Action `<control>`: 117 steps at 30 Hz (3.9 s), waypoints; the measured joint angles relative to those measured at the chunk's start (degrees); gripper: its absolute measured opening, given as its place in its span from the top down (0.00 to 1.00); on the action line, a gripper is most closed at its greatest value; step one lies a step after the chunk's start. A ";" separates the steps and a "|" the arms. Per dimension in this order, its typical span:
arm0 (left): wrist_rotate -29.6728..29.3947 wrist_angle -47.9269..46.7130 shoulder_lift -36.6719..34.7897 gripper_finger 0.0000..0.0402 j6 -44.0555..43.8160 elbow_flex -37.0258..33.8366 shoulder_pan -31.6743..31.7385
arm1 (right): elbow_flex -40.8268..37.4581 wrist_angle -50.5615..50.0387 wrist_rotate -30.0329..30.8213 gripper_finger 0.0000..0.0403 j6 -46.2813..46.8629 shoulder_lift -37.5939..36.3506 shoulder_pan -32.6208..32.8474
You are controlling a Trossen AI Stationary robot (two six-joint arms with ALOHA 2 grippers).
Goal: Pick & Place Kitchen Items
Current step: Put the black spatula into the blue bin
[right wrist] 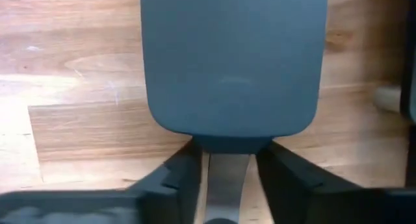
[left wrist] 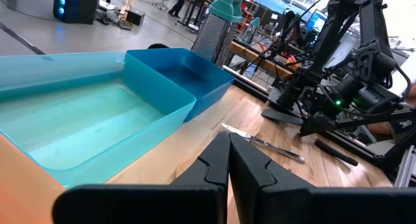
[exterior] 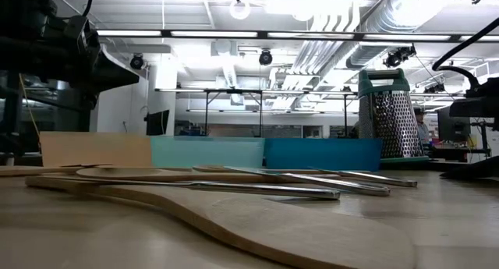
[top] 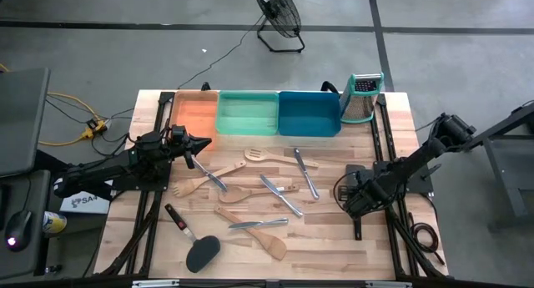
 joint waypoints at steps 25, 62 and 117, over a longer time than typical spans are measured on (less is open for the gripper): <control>0.00 -0.01 0.00 0.99 0.00 0.00 0.00 | 0.00 7.12 17.44 0.87 -29.24 -20.51 -3.02; 0.00 -0.01 0.02 0.99 0.00 0.00 0.00 | 40.30 6.73 29.31 0.87 -125.02 15.20 -51.18; 0.00 0.01 0.00 0.99 0.00 0.00 0.00 | 65.09 -14.85 10.74 0.86 -130.00 42.69 -67.63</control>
